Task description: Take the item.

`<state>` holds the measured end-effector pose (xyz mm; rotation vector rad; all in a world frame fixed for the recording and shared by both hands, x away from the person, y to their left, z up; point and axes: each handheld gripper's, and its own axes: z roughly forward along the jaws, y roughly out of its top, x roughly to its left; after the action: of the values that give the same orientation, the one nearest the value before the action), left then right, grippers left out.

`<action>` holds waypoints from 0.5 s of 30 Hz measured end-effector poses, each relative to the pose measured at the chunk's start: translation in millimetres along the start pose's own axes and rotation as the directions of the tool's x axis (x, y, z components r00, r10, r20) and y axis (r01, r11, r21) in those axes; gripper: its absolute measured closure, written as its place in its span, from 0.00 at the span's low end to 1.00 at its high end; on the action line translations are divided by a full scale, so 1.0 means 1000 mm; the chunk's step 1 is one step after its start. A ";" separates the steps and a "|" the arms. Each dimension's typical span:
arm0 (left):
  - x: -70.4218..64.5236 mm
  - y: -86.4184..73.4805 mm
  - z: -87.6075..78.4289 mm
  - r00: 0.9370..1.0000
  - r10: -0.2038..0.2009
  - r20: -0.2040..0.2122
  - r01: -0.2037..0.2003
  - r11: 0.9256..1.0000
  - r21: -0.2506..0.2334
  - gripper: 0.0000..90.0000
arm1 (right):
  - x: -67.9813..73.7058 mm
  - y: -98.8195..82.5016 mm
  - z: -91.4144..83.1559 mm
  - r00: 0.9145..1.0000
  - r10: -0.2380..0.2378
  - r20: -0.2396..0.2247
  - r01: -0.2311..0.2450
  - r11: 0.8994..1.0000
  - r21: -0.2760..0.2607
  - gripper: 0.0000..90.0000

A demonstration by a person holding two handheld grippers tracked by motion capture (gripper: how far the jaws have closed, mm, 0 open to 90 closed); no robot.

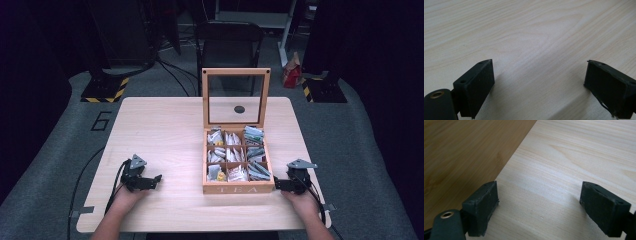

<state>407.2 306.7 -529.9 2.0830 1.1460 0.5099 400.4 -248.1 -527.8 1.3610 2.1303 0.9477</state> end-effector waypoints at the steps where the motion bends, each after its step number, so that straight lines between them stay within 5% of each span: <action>1: 0.000 0.000 0.000 1.000 0.007 -0.001 -0.007 1.000 0.004 0.10 | 0.000 0.000 0.000 1.000 0.002 0.002 -0.002 1.000 -0.002 0.17; 15: 0.000 0.000 0.001 1.000 -0.005 -0.001 0.005 1.000 -0.009 0.10 | 0.000 -0.001 -0.001 1.000 0.011 0.002 -0.011 1.000 -0.008 0.20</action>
<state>408.0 306.3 -530.4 2.0726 1.1472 0.5134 399.2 -248.5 -527.7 1.3703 2.1180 0.9571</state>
